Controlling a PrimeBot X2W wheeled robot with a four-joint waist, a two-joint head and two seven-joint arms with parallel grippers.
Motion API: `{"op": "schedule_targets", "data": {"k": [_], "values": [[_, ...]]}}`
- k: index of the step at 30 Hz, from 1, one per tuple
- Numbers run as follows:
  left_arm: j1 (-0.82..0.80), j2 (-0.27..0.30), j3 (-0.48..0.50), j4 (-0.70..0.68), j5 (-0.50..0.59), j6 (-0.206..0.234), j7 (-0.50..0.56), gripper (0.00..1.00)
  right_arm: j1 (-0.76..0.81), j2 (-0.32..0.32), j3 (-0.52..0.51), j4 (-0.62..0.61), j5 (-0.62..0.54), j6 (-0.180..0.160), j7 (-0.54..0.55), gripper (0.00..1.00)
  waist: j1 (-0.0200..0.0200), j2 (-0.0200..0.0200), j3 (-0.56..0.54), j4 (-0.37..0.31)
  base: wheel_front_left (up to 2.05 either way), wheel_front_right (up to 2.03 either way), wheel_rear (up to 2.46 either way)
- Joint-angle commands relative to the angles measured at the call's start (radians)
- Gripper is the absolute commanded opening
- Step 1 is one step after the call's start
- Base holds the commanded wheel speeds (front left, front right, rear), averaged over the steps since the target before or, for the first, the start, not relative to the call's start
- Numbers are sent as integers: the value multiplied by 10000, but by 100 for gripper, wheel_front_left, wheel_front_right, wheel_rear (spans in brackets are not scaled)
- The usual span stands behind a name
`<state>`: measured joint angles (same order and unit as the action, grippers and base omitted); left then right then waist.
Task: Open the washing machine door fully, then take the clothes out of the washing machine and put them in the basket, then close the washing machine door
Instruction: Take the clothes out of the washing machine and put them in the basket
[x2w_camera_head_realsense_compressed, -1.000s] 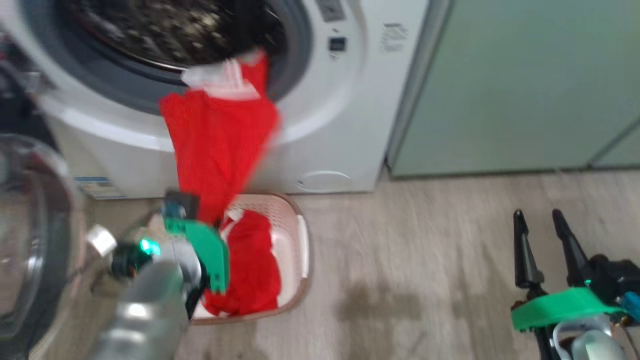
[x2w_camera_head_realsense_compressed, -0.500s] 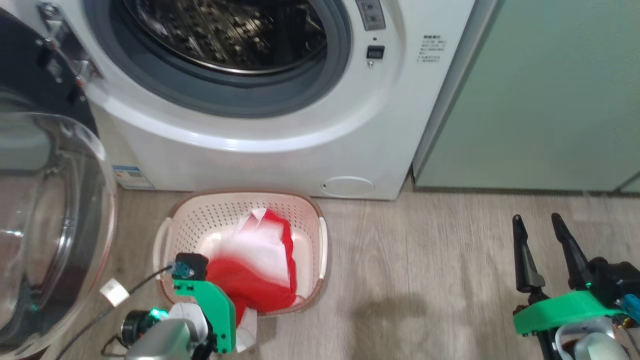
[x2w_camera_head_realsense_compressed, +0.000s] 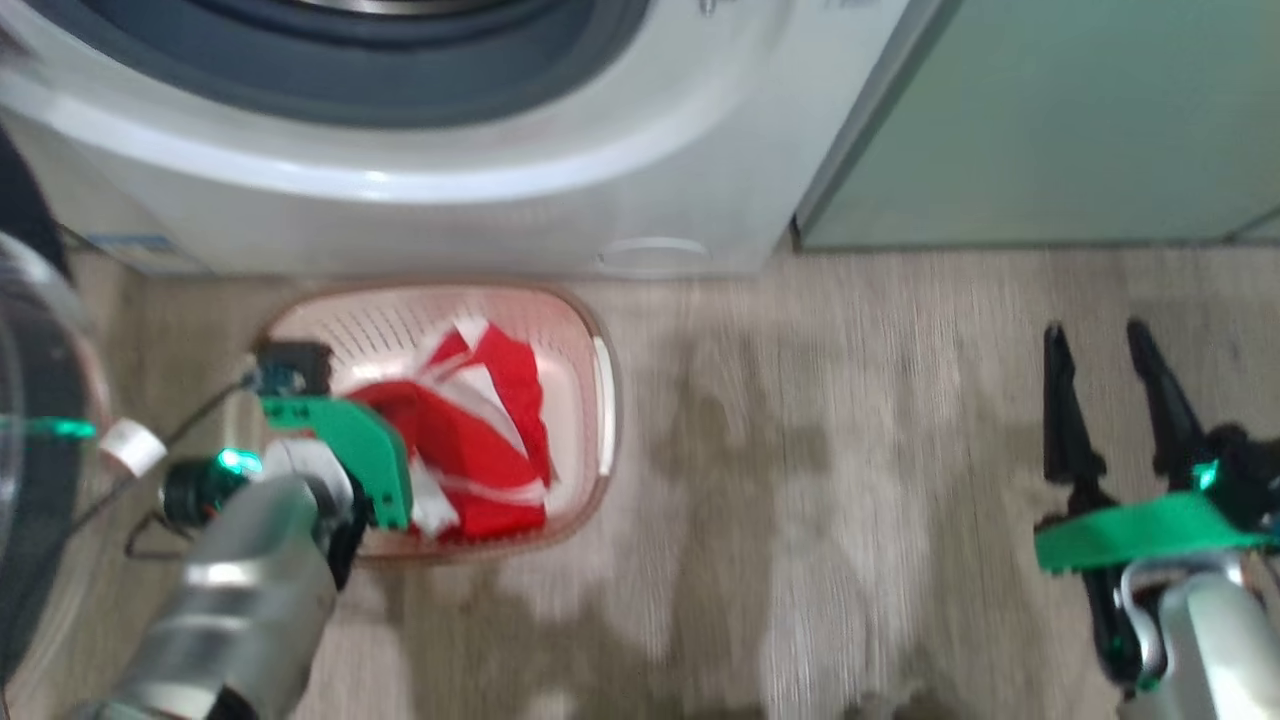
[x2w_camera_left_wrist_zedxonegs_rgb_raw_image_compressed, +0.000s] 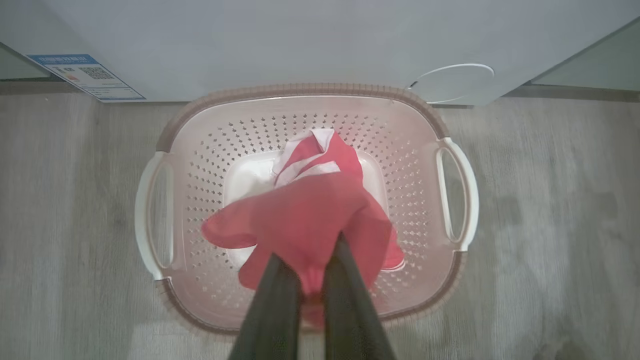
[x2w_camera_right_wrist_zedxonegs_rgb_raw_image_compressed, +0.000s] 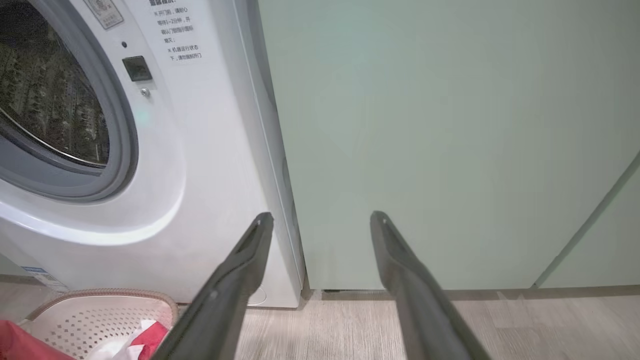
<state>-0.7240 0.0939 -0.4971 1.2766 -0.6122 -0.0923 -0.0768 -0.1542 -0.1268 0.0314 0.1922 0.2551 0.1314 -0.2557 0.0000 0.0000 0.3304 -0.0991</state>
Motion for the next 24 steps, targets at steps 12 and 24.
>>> {"op": "schedule_targets", "data": {"k": [12, 24], "values": [[-1442, 541, 543, 118, -395, 1006, 466, 0, -1317, -215, 69, -634, -22, -7, -61, 100, 0, 0, 2830, -660, 0, 0, 0], [-1088, 320, 565, 139, -559, 1346, 194, 100, -1342, -81, 38, -456, -73, -7, -61, 100, 0, 0, 2052, -505, 0, 0, 0]]}}
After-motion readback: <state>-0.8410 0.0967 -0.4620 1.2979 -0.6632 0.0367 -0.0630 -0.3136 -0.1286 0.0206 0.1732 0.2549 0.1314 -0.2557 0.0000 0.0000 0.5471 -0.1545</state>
